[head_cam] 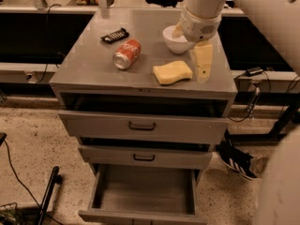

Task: Place sponge into bottom drawer

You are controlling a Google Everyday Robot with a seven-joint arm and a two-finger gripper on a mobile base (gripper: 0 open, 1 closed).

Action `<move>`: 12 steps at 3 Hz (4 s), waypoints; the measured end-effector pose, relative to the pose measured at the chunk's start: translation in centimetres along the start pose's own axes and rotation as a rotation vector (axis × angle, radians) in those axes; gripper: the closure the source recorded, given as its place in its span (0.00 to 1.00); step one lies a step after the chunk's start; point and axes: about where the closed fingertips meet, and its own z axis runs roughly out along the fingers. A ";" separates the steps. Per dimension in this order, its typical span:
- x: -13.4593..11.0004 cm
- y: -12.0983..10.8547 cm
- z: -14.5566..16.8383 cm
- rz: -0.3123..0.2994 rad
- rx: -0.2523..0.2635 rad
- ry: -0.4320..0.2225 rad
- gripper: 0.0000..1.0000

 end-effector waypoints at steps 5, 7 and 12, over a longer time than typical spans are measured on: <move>-1.5 -0.6 7.7 0.046 -0.119 -0.118 0.41; -2.1 0.0 3.2 0.082 -0.021 -0.291 0.82; -2.9 12.7 1.9 0.315 0.038 -0.590 1.00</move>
Offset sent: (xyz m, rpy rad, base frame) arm 0.0218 -0.0038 -0.0774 0.0425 0.1771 -0.0737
